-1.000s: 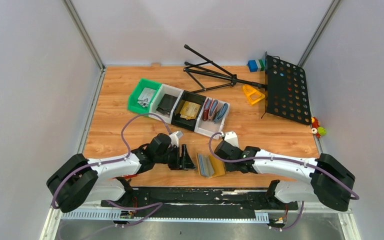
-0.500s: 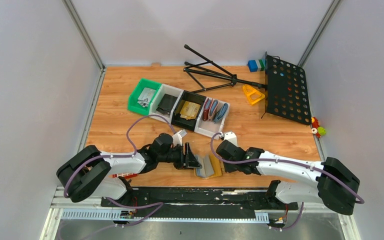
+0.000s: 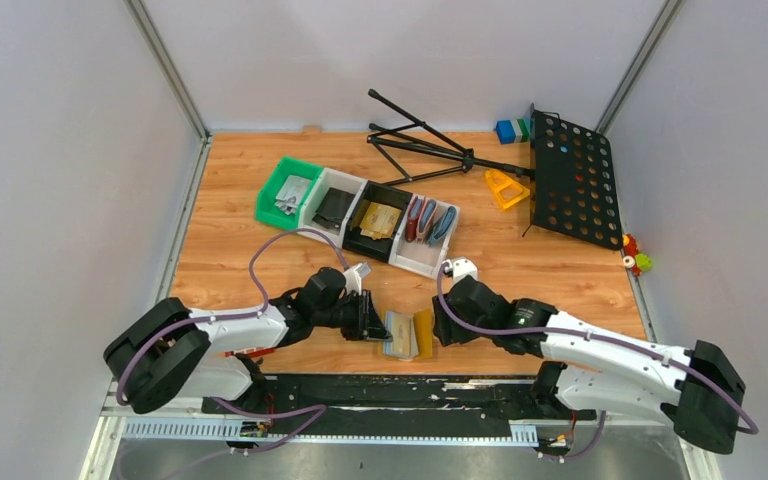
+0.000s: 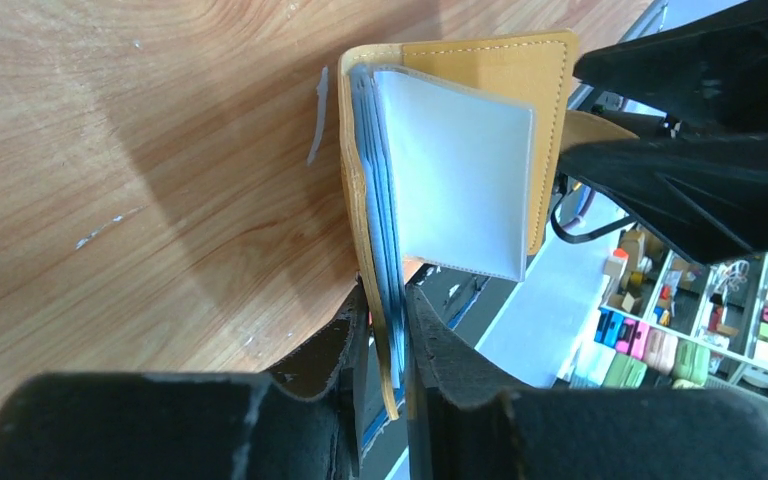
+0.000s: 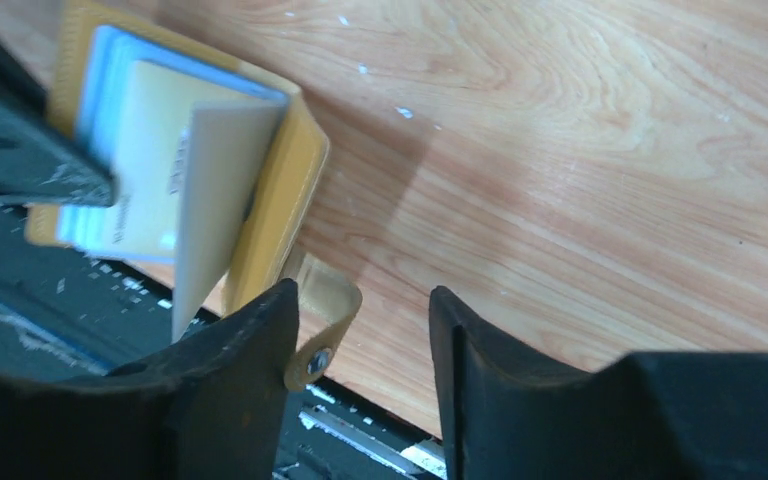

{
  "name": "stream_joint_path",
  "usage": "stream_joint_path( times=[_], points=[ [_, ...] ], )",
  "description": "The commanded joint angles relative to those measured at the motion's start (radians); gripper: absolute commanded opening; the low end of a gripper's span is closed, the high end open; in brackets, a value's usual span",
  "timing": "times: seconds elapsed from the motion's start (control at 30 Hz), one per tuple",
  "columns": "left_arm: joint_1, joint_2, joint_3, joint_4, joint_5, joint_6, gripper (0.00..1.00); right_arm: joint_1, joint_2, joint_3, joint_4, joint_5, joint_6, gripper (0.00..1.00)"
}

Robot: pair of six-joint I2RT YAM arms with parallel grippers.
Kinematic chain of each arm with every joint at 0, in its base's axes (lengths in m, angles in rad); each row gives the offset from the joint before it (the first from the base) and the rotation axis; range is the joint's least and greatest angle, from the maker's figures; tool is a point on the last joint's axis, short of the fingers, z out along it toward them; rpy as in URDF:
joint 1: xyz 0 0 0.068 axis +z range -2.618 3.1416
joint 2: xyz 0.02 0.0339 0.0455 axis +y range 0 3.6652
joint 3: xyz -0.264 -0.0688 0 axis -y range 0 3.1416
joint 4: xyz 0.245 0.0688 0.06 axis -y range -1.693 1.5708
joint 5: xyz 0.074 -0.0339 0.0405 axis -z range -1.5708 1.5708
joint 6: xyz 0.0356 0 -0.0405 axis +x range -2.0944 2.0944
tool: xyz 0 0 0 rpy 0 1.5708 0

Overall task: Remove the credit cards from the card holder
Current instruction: Open the card holder at the center of the board.

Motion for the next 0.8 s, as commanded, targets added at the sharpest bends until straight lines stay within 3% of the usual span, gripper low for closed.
stream_joint_path(
  times=[0.0, 0.13, 0.37, 0.43, 0.53, 0.77],
  points=[
    [-0.006, -0.043, 0.043, -0.04, -0.01, 0.049, 0.24, -0.002, -0.096, 0.03, 0.043, -0.081, -0.027, 0.54],
    [-0.006, -0.063, 0.048, -0.059, -0.011, 0.051, 0.24, 0.001, -0.131, 0.08, 0.046, -0.156, -0.024, 0.61],
    [-0.006, -0.083, 0.055, -0.078, -0.018, 0.056, 0.24, 0.046, -0.043, 0.148, 0.191, -0.285, -0.005, 0.54],
    [-0.006, -0.083, 0.055, -0.078, -0.019, 0.056, 0.24, 0.063, 0.022, 0.16, 0.231, -0.297, 0.009, 0.48],
    [-0.006, -0.083, 0.055, -0.084, -0.019, 0.058, 0.24, 0.069, 0.12, 0.171, 0.258, -0.295, 0.04, 0.32],
    [-0.006, -0.091, 0.063, -0.12, -0.028, 0.077, 0.24, 0.068, 0.227, 0.121, 0.259, -0.221, 0.072, 0.22]
  ],
)
